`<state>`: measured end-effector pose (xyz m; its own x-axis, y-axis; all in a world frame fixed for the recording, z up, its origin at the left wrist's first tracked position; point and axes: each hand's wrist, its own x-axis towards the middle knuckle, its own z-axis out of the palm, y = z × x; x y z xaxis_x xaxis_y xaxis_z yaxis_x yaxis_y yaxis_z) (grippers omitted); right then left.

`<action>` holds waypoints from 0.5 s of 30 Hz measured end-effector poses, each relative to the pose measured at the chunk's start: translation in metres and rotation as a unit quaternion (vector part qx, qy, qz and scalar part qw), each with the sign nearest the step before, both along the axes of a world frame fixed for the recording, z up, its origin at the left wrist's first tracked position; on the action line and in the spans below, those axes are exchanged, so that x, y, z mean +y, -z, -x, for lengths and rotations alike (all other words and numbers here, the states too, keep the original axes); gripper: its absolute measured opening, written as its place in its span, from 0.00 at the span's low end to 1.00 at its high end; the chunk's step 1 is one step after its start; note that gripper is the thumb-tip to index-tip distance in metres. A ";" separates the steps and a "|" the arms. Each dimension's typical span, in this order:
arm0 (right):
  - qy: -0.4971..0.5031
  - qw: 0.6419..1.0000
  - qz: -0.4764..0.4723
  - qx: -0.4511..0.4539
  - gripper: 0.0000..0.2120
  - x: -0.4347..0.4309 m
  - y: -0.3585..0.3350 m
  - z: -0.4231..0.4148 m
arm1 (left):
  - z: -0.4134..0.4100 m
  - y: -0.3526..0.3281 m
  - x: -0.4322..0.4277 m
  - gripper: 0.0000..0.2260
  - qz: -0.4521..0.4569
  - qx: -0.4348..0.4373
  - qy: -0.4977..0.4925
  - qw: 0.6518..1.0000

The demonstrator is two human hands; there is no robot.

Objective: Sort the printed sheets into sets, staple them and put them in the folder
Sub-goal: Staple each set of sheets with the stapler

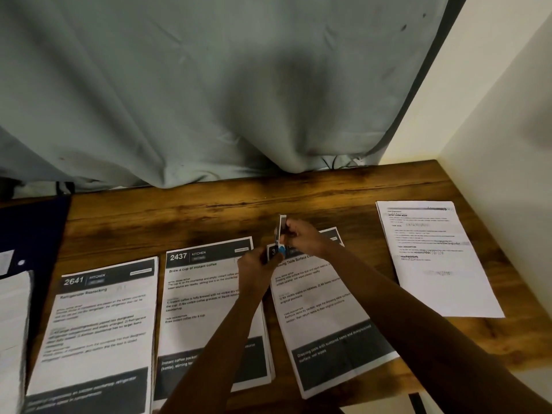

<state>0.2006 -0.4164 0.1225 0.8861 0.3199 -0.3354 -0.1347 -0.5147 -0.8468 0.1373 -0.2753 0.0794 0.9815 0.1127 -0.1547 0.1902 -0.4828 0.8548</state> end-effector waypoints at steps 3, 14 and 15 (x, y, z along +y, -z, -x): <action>0.022 1.000 -0.001 -0.008 0.13 0.002 0.001 0.002 | -0.001 0.001 -0.002 0.07 -0.019 -0.015 -0.003 1.000; 0.019 0.995 -0.031 -0.088 0.14 -0.025 -0.028 -0.002 | -0.004 0.011 -0.004 0.04 0.163 0.086 -0.065 0.981; 0.034 0.993 -0.014 -0.113 0.15 -0.033 -0.032 -0.005 | -0.006 0.010 -0.005 0.04 0.156 0.089 -0.071 0.981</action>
<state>0.2055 -0.4492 0.1541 0.9580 0.2620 -0.1168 0.0269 -0.4873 -0.8728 0.1431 -0.2799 0.0690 0.9138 0.1673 -0.3702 0.3958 -0.1612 0.9041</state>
